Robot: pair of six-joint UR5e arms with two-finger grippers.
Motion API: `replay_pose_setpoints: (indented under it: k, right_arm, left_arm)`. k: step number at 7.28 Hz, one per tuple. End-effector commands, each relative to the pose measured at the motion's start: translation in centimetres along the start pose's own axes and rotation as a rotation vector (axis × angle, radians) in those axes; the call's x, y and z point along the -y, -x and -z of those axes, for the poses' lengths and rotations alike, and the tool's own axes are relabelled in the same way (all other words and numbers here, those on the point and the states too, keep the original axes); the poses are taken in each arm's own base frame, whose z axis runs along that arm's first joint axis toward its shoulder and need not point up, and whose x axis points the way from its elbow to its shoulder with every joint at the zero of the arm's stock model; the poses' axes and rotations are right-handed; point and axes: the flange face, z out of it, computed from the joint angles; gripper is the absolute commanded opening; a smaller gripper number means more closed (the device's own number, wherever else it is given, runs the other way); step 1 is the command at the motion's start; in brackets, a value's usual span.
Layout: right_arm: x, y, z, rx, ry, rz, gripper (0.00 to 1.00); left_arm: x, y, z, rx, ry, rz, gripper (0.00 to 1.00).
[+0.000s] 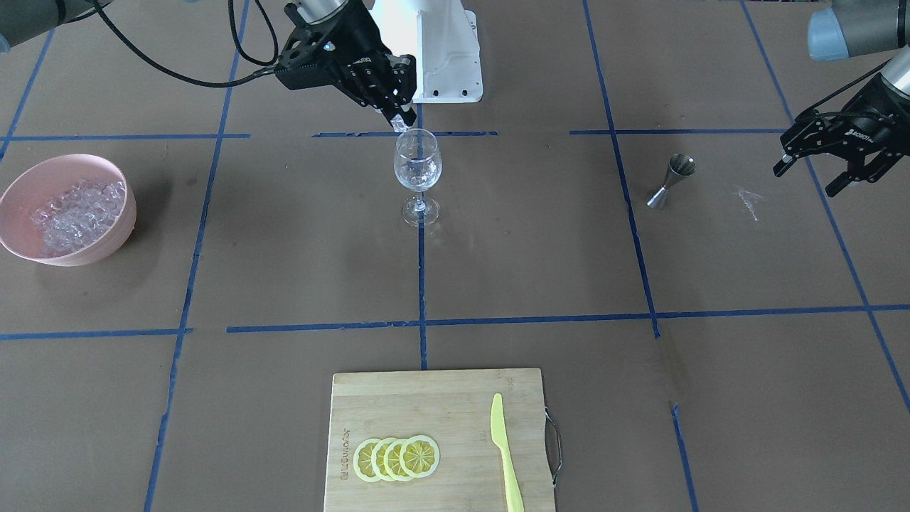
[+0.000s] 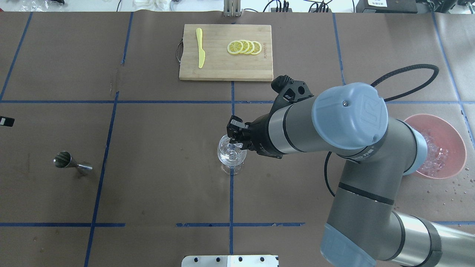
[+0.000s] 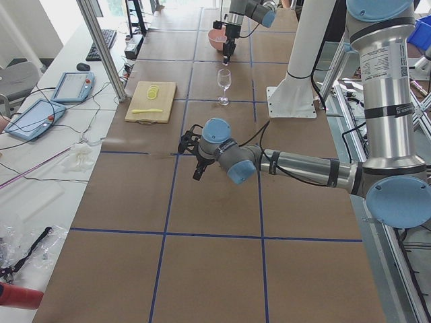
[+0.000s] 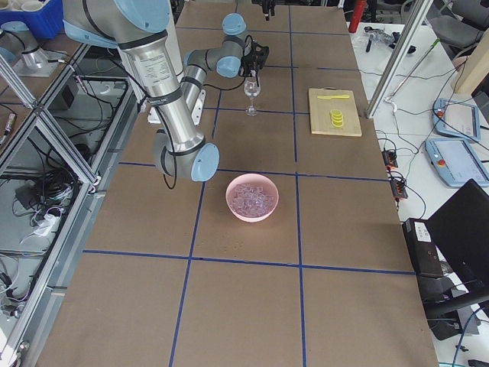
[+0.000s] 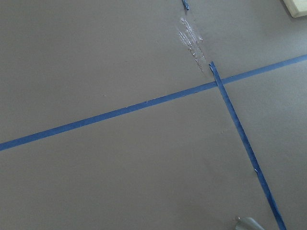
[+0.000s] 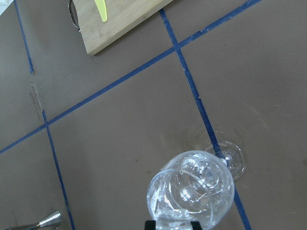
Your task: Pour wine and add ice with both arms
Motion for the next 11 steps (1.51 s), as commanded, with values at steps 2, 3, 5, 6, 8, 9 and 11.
replay_pose_setpoints:
  k: [2,3,5,6,8,9,11]
  right_arm:
    - [-0.9,0.7,-0.5,0.006,-0.004,0.002,0.00]
    - [-0.8,0.9,-1.1,-0.003,-0.006,0.000,0.00]
    - [-0.5,0.8,-1.5,-0.009,-0.021,0.004,0.68]
    - [-0.4,0.8,-1.6,-0.010,-0.026,0.006,0.76]
    - [0.3,0.8,-1.1,-0.005,-0.035,0.005,0.82]
    - [1.8,0.3,-0.4,-0.010,-0.047,-0.006,0.83]
    - [9.3,-4.4,2.3,-0.080,-0.045,-0.061,1.00]
  left_arm:
    - [0.0,0.0,0.0,0.001,-0.001,-0.001,1.00]
    - [0.0,-0.1,0.1,0.000,-0.003,-0.002,1.00]
    - [0.0,-0.1,0.1,0.000,-0.003,-0.002,1.00]
    - [0.1,-0.1,0.1,0.000,-0.004,-0.003,1.00]
    - [0.1,-0.1,0.2,0.001,-0.004,-0.001,1.00]
    - [0.0,0.0,0.0,0.001,-0.001,-0.001,1.00]
    - [-0.2,0.4,-0.1,0.007,0.002,-0.001,1.00]
